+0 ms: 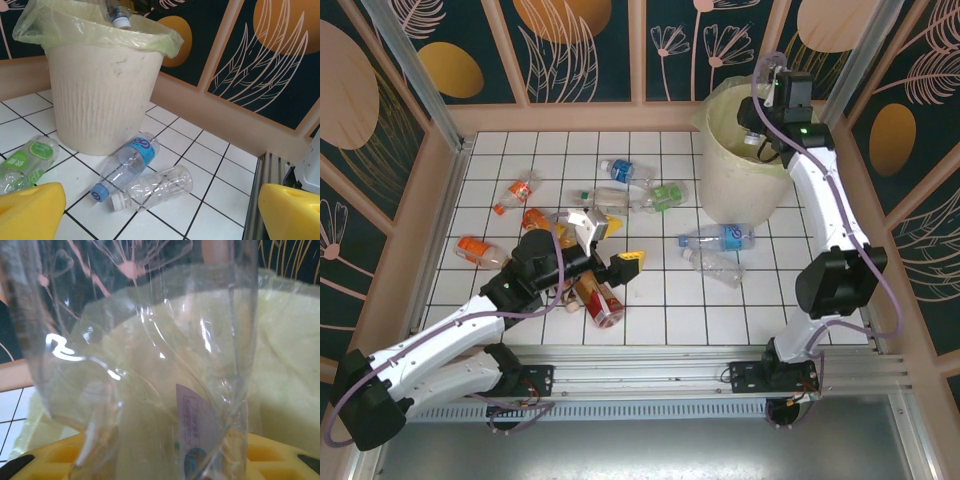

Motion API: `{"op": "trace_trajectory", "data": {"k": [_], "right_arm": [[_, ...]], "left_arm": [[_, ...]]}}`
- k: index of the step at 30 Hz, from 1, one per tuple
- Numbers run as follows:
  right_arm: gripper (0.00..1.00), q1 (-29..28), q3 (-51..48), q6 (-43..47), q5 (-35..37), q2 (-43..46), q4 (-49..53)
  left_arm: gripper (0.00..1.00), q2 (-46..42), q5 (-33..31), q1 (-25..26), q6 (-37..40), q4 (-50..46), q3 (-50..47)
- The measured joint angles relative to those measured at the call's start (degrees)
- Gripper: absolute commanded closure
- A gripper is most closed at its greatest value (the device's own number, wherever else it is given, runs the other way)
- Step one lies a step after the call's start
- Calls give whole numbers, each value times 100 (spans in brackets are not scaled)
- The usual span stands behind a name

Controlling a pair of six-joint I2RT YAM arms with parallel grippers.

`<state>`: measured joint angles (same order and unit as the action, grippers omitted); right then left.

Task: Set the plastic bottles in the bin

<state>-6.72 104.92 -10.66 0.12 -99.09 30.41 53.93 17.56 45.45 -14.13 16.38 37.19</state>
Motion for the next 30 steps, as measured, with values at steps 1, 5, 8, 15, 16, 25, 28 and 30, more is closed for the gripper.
{"op": "trace_trajectory", "data": {"k": [1, 5, 8, 15, 16, 25, 28, 30], "right_arm": [[51, 22, 55, -13, -31, -74, 68], [51, 52, 120, -31, -179, -308, 330], [51, 55, 120, -35, -319, -391, 487], [51, 98, 120, -52, -627, -538, 769], [51, 109, 120, -70, -671, -581, 796], [50, 251, 120, -216, -1147, -931, 973], [49, 328, 122, -267, -1342, -1073, 1043], [48, 382, 160, -295, -1486, -1191, 1115]], "left_arm": [[1, 0, -2, 0, 2, -11, 0], [1, 0, 0, 0, 17, -42, 0], [1, 2, 0, 0, 22, -61, 0], [1, 26, 0, 0, 24, -122, 31], [1, 33, 0, 0, 24, -122, 33], [1, 50, 0, 0, 39, -168, 33], [1, 50, 0, 0, 39, -173, 33], [1, 50, 0, 0, 39, -184, 33]]}}
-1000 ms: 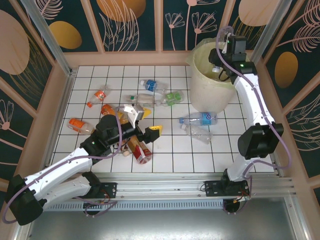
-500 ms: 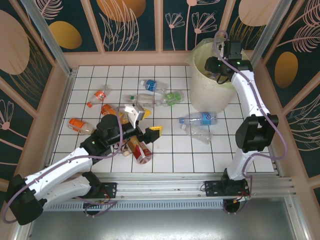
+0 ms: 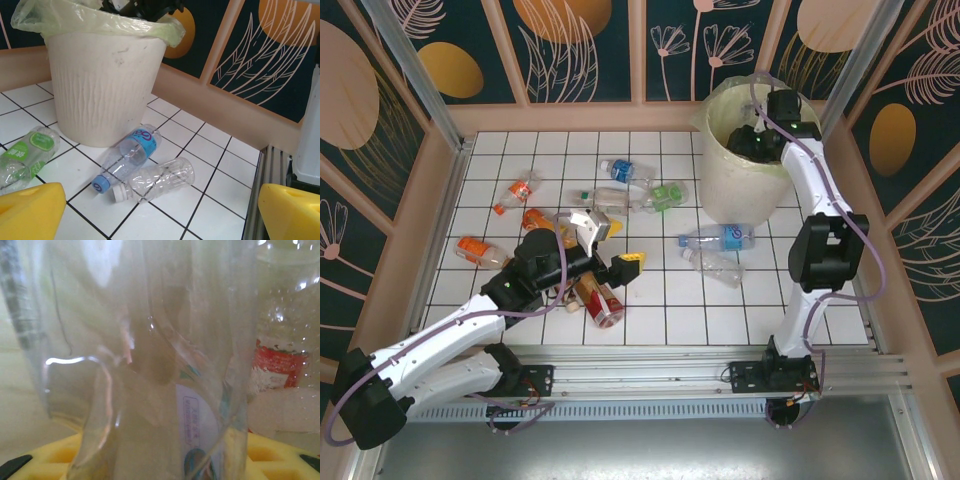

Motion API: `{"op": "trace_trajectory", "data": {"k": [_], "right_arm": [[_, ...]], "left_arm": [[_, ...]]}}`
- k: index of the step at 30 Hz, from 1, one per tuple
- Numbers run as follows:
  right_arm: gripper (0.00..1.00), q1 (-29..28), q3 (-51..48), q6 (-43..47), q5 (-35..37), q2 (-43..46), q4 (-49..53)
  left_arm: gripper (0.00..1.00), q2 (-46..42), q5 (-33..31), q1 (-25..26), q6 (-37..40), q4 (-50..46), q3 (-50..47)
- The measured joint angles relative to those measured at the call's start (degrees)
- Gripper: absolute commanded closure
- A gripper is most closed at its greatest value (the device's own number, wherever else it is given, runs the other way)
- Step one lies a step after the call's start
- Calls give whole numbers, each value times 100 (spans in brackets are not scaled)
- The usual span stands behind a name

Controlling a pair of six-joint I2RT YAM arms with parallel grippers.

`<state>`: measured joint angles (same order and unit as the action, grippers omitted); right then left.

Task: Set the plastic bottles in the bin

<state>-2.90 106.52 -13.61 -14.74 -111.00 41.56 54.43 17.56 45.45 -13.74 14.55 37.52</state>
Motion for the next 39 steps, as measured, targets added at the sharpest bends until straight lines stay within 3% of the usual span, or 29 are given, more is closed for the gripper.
{"op": "trace_trajectory", "data": {"k": [17, 25, 29, 39], "right_arm": [[45, 83, 396, 2, -468, -621, 503], [32, 81, 450, 17, -479, -728, 557], [26, 83, 763, 17, -470, -728, 636], [27, 81, 1451, -7, -26, -404, 758]], "left_arm": [[1, -2, 0, 0, 0, -85, 0], [1, -2, 0, 0, 0, -85, 0], [1, -2, -2, 0, 0, -87, 0], [1, -26, -2, 0, -2, -90, 0]]}}
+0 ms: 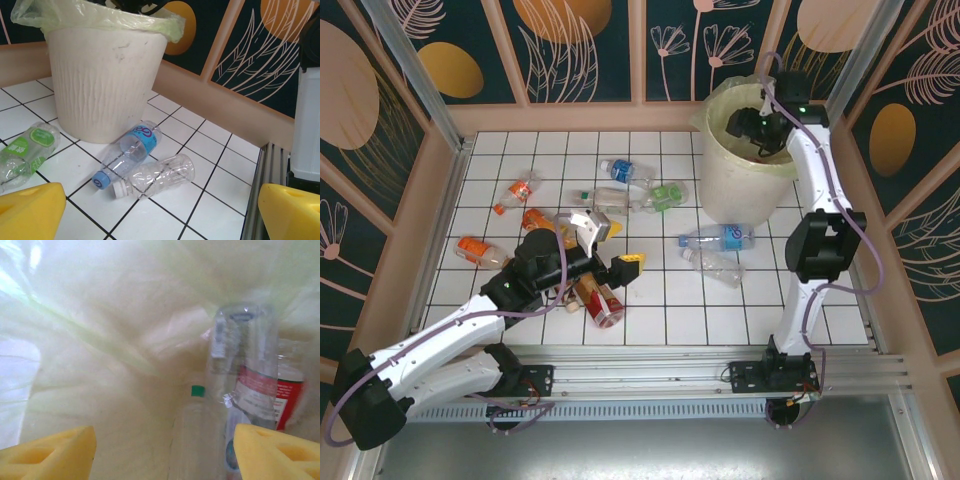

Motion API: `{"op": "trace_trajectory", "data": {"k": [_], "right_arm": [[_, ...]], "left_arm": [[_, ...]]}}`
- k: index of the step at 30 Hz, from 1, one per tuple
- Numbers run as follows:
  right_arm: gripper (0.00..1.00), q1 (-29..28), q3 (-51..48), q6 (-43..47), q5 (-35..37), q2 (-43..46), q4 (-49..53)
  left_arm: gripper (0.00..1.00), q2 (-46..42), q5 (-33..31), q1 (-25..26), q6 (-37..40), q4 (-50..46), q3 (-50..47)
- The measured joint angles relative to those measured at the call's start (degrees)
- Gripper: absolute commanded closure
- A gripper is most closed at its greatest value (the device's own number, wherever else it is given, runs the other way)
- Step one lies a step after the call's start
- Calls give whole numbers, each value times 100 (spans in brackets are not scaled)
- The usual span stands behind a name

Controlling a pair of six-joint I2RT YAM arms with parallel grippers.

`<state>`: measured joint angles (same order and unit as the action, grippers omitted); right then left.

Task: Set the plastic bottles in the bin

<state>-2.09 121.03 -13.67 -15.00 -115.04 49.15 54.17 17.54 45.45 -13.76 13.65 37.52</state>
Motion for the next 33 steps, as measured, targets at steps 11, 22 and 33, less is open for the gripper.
{"op": "trace_trajectory", "data": {"k": [11, 22, 33], "right_arm": [[28, -426, -1075, 232, 852, 2004, -892], [33, -1847, -3362, 529, 1021, 3882, -1574], [23, -2621, -5694, -463, 1502, 4756, -990]], "left_arm": [[1, -236, -59, 0, -22, -127, 0], [1, -855, -365, 0, -70, -981, 96], [1, -505, 850, 0, -114, -1375, 179]]}}
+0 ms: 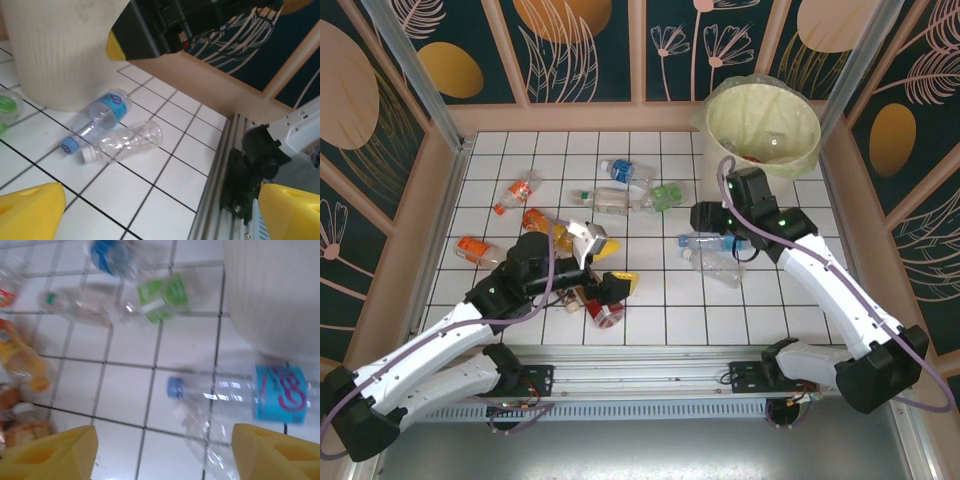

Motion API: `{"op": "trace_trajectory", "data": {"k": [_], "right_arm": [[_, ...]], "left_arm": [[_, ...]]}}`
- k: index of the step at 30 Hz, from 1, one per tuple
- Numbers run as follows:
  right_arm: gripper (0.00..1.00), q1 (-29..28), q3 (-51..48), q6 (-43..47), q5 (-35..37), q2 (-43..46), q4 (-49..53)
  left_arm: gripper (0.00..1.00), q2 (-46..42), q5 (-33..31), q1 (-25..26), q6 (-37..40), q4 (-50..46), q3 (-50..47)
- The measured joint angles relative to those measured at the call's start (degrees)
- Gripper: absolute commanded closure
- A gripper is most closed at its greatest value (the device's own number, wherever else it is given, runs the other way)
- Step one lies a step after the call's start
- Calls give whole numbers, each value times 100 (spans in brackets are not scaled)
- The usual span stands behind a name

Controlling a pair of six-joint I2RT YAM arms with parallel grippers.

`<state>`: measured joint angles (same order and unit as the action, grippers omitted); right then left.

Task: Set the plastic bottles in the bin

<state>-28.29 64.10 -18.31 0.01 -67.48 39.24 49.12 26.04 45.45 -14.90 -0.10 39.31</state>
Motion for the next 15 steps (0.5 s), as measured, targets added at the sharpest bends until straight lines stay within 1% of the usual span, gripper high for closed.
{"op": "trace_trajectory", "data": {"k": [5, 8, 15], "right_arm": [[13, 0, -885, -291, 35, 61, 138], [12, 2, -1169, -332, -7, 11, 133], [11, 24, -1399, -308, 0, -498, -98]], "left_arm": [[1, 33, 208, 0, -15, -13, -2], [1, 31, 223, 0, -15, -13, 0], [1, -17, 201, 0, -15, -9, -2]]}}
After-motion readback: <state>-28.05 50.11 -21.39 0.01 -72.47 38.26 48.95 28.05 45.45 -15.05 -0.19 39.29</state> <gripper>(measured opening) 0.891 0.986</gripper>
